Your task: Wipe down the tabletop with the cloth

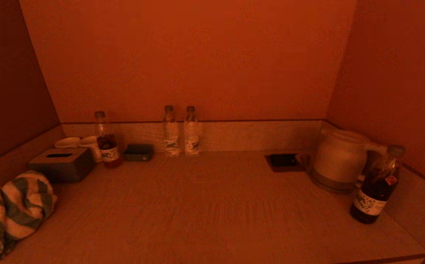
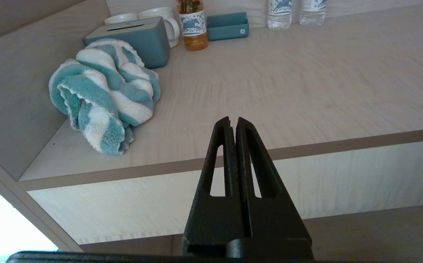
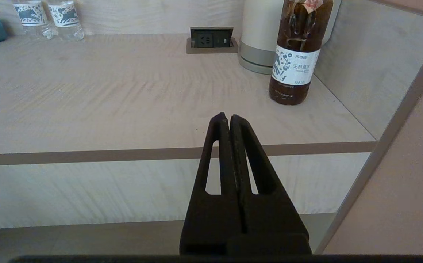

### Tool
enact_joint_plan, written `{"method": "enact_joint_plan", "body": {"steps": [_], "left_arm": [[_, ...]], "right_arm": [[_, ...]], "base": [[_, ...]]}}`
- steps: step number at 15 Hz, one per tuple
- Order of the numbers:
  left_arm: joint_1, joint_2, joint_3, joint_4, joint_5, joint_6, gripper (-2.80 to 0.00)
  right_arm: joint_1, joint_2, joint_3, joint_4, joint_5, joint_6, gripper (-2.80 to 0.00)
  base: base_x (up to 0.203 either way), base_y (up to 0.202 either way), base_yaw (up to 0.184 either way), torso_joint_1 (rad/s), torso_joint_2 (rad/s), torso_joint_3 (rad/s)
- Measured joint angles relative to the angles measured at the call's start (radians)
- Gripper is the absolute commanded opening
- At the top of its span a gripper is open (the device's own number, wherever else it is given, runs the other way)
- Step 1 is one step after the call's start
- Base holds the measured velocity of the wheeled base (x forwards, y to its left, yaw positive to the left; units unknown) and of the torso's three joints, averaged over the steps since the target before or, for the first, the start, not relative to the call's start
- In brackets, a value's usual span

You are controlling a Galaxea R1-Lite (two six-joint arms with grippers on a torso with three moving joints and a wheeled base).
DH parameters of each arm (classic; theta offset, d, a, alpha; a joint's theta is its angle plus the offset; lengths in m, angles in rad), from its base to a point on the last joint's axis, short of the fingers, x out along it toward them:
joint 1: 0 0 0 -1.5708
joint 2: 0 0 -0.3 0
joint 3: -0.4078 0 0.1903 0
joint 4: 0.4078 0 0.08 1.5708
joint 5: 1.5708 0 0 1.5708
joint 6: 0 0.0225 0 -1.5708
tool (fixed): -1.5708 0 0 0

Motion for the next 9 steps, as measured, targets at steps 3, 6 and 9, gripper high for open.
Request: {"method": "enact_joint_plan", "body": {"steps": [3,6,9], "left_arm": [[0.000,0.000,0.000,0.000,0.000,0.000,-2.80],[0.000,0.000,0.000,0.000,0.000,0.000,-2.80],[0.000,0.000,0.000,0.000,0.000,0.000,-2.80]], "right_arm": [[0.000,0.000,0.000,0.000,0.000,0.000,-2.80],[0.000,0.000,0.000,0.000,0.000,0.000,-2.80],[0.000,0.000,0.000,0.000,0.000,0.001,-2.80]], "base": [[0.000,0.000,0.000,0.000,0.00,0.000],[0.000,0.000,0.000,0.000,0.00,0.000],[0.000,0.000,0.000,0.000,0.00,0.000]]}}
